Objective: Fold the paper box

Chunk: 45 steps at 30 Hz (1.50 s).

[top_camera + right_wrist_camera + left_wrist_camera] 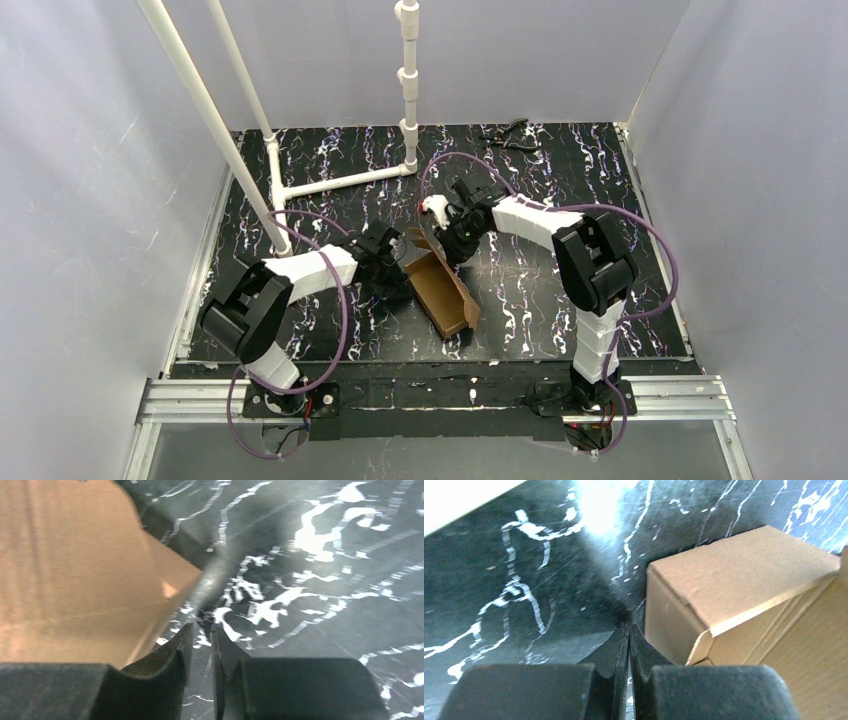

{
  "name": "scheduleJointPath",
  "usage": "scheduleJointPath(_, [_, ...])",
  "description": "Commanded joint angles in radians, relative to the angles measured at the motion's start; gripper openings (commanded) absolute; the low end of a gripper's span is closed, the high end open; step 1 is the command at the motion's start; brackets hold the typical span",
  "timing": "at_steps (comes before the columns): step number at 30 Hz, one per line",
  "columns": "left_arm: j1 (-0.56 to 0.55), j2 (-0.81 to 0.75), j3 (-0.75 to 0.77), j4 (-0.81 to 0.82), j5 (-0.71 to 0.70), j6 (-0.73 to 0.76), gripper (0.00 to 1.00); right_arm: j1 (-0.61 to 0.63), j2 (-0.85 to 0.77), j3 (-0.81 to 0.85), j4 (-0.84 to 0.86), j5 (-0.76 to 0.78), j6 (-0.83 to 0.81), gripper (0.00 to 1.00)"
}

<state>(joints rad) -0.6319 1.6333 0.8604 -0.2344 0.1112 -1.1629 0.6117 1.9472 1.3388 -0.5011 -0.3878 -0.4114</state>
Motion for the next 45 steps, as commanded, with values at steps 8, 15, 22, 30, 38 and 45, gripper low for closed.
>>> scheduleJointPath(8, [0.007,-0.283,-0.144,-0.088,-0.125,0.144,0.12,-0.105,-0.167,0.098,-0.079,0.059,-0.024,0.49])
scheduleJointPath(15, [0.006,-0.354,-0.162,0.016,-0.09,0.334,0.23,-0.11,-0.347,0.149,-0.194,-0.068,-0.074,0.8])
scheduleJointPath(22, [0.009,-0.418,-0.159,0.131,-0.093,0.574,0.57,-0.087,-0.429,0.173,-0.342,-0.277,-0.045,0.98])
scheduleJointPath(30, [0.11,-0.457,-0.194,0.228,0.067,0.583,0.96,0.01,-0.459,0.154,-0.353,-0.194,-0.039,0.98])
scheduleJointPath(38, [0.11,-0.383,-0.187,0.31,0.143,0.468,0.94,0.093,-0.44,0.171,-0.371,-0.189,-0.009,0.98])
scheduleJointPath(45, [0.11,-0.395,-0.199,0.316,0.124,0.44,0.94,0.192,-0.424,0.152,-0.335,0.005,0.006,0.98])
